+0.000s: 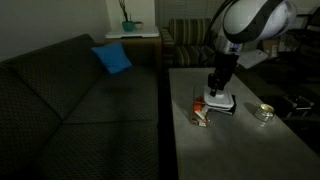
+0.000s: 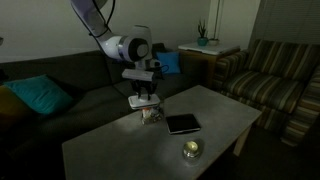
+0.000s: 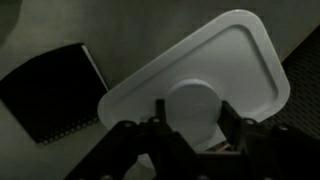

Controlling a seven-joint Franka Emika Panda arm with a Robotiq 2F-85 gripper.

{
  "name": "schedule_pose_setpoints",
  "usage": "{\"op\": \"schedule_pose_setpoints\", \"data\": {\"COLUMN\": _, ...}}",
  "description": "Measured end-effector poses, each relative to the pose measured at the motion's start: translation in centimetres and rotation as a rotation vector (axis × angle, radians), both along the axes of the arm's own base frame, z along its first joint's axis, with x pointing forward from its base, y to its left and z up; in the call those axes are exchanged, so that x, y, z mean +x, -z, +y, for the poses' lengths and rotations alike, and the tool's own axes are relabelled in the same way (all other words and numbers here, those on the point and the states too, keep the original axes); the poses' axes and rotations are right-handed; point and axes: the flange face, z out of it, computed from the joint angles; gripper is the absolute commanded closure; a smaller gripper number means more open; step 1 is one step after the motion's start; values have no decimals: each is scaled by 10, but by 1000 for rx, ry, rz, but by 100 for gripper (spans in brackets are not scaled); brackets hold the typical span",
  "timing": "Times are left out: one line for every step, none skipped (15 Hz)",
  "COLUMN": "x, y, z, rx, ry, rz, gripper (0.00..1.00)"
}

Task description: Press the button on the white lid then put the lid on the table then put the blue wrapper on the table and put it back in the storage container

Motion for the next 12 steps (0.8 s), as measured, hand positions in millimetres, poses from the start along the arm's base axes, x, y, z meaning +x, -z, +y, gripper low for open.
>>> {"op": "schedule_pose_setpoints", "data": {"x": -9, "y": 2, "z": -5, "rx": -4, "ry": 10, "rz": 20, "gripper": 71}}
{"op": "schedule_pose_setpoints", "data": {"x": -17, "y": 4, "z": -10, "rx": -6, "ry": 20, "rz": 40, "gripper": 71}}
{"op": "schedule_pose_setpoints", "data": {"x": -24, "y": 6, "z": -15, "rx": -8, "ry": 29, "rz": 55, "gripper": 71}}
{"op": "schedule_pose_setpoints", "data": {"x": -31, "y": 8, "z": -21, "rx": -13, "ry": 41, "rz": 67, "gripper": 71}}
{"op": "schedule_pose_setpoints", "data": {"x": -37, "y": 9, "z": -27, "rx": -24, "ry": 55, "rz": 79, "gripper": 71}}
{"op": "schedule_pose_setpoints", "data": {"x": -44, "y": 14, "z": -34, "rx": -36, "ry": 71, "rz": 93, "gripper": 71}}
{"op": "schedule_pose_setpoints", "data": {"x": -50, "y": 20, "z": -40, "rx": -48, "ry": 84, "rz": 106, "gripper": 71}}
{"op": "schedule_pose_setpoints", "data": {"x": -57, "y": 27, "z": -47, "rx": -57, "ry": 97, "rz": 117, "gripper": 71}}
{"op": "schedule_pose_setpoints", "data": {"x": -63, "y": 36, "z": -52, "rx": -65, "ry": 108, "rz": 126, "gripper": 71}}
{"op": "schedule_pose_setpoints", "data": {"x": -69, "y": 45, "z": -57, "rx": -67, "ry": 117, "rz": 131, "gripper": 71}}
{"op": "schedule_pose_setpoints", "data": {"x": -74, "y": 53, "z": -60, "rx": -67, "ry": 130, "rz": 129, "gripper": 71}}
{"op": "schedule_pose_setpoints", "data": {"x": -77, "y": 62, "z": -63, "rx": -65, "ry": 147, "rz": 120, "gripper": 71}}
